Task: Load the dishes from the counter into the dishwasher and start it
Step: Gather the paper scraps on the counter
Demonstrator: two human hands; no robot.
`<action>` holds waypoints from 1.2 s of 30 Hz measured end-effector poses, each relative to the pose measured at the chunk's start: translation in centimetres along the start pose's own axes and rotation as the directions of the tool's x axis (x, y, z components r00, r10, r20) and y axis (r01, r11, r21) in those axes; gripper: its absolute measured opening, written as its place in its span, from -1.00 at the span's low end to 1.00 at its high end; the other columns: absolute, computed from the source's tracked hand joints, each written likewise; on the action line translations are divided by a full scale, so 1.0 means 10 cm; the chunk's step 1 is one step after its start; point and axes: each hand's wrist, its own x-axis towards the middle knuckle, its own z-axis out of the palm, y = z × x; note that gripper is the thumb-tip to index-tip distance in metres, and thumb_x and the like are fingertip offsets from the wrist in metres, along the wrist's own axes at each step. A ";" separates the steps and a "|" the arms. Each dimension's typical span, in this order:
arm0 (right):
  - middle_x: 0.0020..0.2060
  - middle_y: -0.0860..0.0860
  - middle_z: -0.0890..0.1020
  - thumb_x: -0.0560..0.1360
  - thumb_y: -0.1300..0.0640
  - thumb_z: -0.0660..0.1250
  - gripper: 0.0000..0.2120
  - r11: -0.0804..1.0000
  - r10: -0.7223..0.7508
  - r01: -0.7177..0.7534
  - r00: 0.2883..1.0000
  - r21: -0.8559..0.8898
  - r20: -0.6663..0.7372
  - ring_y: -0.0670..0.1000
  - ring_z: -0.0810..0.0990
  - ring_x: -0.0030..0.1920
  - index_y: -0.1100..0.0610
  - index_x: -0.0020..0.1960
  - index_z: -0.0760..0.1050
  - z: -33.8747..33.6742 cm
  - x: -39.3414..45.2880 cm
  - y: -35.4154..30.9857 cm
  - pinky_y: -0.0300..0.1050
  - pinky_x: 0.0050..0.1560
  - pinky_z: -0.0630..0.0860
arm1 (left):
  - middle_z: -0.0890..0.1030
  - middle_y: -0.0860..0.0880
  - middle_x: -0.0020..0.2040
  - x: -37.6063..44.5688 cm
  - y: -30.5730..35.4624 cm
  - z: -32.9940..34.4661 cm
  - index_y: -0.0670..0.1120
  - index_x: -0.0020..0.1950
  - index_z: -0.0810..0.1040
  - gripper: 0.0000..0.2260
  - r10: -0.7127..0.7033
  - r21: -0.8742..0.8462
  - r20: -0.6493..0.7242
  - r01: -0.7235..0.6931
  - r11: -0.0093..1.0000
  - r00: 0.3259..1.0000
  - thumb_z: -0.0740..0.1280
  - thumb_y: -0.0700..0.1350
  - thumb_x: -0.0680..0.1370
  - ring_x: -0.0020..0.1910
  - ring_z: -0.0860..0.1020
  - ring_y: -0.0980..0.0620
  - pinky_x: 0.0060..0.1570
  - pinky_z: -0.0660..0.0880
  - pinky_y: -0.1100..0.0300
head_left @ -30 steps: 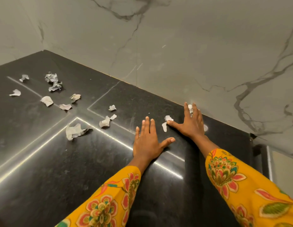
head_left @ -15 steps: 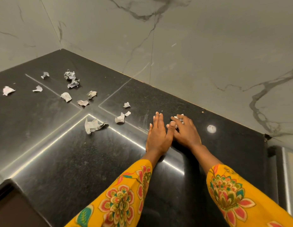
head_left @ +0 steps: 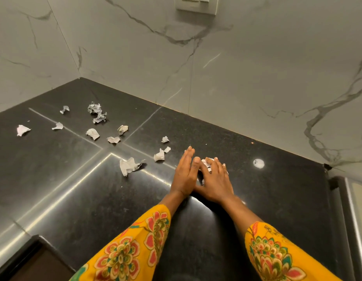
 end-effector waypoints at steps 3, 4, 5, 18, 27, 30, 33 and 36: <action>0.53 0.04 0.04 0.44 -0.39 0.13 -0.20 0.999 -0.003 0.003 1.000 -0.034 0.008 0.08 -0.16 0.53 -0.08 0.54 -0.03 0.04 0.07 -0.16 0.07 0.49 -0.23 | 0.13 -0.04 0.54 0.14 -0.16 -0.26 -0.15 0.51 0.18 -0.56 0.035 0.153 -0.020 -0.031 0.988 0.999 0.08 -0.03 0.66 0.54 0.03 0.05 0.51 -0.06 0.06; 0.53 0.04 0.04 0.45 -0.39 0.10 -0.22 1.000 0.000 0.000 1.000 -0.029 0.002 0.08 -0.15 0.53 -0.07 0.54 -0.04 0.05 0.11 -0.22 0.07 0.49 -0.23 | 0.10 -0.04 0.55 0.19 -0.22 -0.35 -0.13 0.52 0.16 -0.55 0.041 0.216 -0.044 -0.031 0.976 0.998 0.06 0.00 0.66 0.54 0.00 0.05 0.51 -0.10 0.07; 0.53 0.04 0.04 0.46 -0.39 0.09 -0.23 1.000 0.005 -0.005 1.000 -0.022 -0.004 0.08 -0.15 0.53 -0.07 0.54 -0.04 0.06 0.14 -0.27 0.06 0.49 -0.23 | 0.07 -0.03 0.56 0.25 -0.29 -0.43 -0.12 0.53 0.14 -0.53 0.039 0.278 -0.076 -0.017 0.960 0.996 0.03 0.04 0.65 0.54 -0.03 0.05 0.49 -0.13 0.07; 0.54 -0.03 -0.07 0.31 -0.55 -0.01 -0.05 0.998 0.061 -0.062 0.997 -0.019 -0.049 0.03 -0.17 0.54 -0.11 0.53 -0.16 0.15 0.29 -0.36 0.05 0.48 -0.19 | 0.29 -0.09 0.49 0.96 -0.47 -0.72 -0.12 0.47 0.27 -0.45 -0.111 0.426 0.073 0.069 0.902 0.991 -0.08 0.18 0.62 0.53 0.09 -0.01 0.49 -0.11 0.00; 0.54 0.00 0.00 0.19 -0.55 -0.12 0.03 0.999 0.038 -0.040 0.993 -0.011 -0.109 0.05 -0.10 0.54 -0.08 0.54 -0.12 0.18 0.27 -0.38 0.08 0.49 -0.11 | 0.43 -0.04 0.39 0.51 -0.24 -0.43 -0.09 0.41 0.41 -0.56 -0.125 0.151 0.306 0.082 0.985 0.944 -0.08 0.03 0.67 0.44 0.30 0.05 0.45 0.01 0.17; 0.54 0.03 0.02 0.18 -0.51 -0.15 0.02 0.999 0.014 -0.018 0.997 -0.051 -0.078 0.06 -0.07 0.54 -0.06 0.54 -0.13 0.16 0.25 -0.38 0.06 0.49 -0.11 | 0.27 -0.04 0.49 0.39 -0.12 -0.43 -0.03 0.53 0.16 -0.25 -0.252 -0.111 0.358 0.309 0.945 0.899 0.04 0.40 0.49 0.45 0.28 0.03 0.48 0.12 0.07; 0.52 0.01 0.13 0.21 -0.53 -0.14 -0.04 0.999 -0.039 0.037 0.997 -0.025 -0.063 0.07 0.01 0.53 -0.14 0.53 -0.07 0.15 0.19 -0.42 0.06 0.49 -0.06 | 0.28 -0.15 0.48 0.37 -0.24 -0.48 0.01 0.56 -0.03 -0.05 -0.325 -0.292 0.285 0.404 0.867 0.902 0.08 0.52 0.33 0.43 0.33 -0.06 0.45 0.22 -0.03; 0.49 0.02 0.20 0.26 -0.53 -0.12 -0.11 0.998 -0.068 0.068 0.997 -0.002 -0.041 0.08 0.06 0.52 -0.16 0.51 0.08 0.19 0.14 -0.52 0.07 0.49 -0.05 | 0.49 -0.13 0.33 0.18 -0.12 -0.71 -0.01 0.50 0.19 -0.28 -0.246 -0.162 0.090 0.258 0.952 0.965 0.01 0.41 0.48 0.28 0.49 -0.02 0.33 0.35 0.07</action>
